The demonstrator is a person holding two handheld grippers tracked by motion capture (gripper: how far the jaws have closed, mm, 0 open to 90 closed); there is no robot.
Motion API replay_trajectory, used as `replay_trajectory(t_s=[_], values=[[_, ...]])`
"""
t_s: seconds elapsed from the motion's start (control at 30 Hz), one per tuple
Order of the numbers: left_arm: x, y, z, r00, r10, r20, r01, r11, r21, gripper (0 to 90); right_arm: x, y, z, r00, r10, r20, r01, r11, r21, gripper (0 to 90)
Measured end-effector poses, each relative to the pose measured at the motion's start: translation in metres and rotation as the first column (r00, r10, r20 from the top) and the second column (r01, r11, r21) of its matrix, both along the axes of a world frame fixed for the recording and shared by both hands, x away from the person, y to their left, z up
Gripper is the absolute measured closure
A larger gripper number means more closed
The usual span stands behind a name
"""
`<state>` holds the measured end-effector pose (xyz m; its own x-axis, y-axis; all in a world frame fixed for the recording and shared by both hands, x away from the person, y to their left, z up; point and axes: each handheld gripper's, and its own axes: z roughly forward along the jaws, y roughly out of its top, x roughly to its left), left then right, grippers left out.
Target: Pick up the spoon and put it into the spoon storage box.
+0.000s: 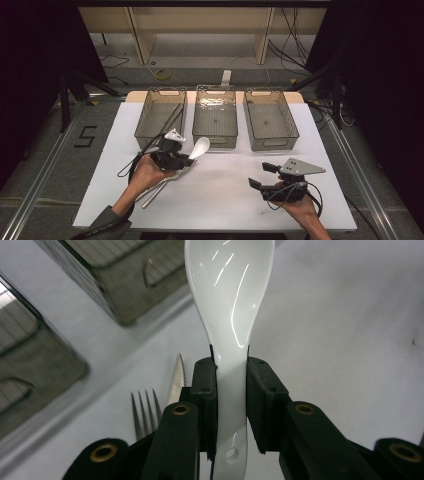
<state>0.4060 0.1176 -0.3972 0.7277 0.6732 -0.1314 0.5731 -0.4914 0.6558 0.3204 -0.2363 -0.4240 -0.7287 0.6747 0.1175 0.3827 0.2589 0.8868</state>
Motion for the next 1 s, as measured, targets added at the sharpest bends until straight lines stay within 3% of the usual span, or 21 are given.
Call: replay_trajectory(t_s=[0.23, 0.3, 1.0], values=[[0.024, -0.004, 0.015, 0.9995, 0.024, 0.022, -0.023, 0.9987, -0.045, 74.8, 0.001, -0.002, 0.0, 1.0, -0.007, 0.005, 0.007, 0.9999, 0.013, 26.4], [0.029, -0.005, 0.017, 0.999, 0.03, 0.032, -0.029, 0.9987, -0.042, 74.8, 0.0, -0.002, 0.0, 1.0, -0.008, 0.005, 0.008, 0.9999, 0.011, 26.4], [0.077, -0.025, 0.03, 0.9947, 0.089, 0.052, -0.084, 0.9916, -0.099, 74.9, 0.001, -0.003, 0.0, 0.9999, -0.009, 0.011, 0.009, 0.9999, 0.007, 26.4]])
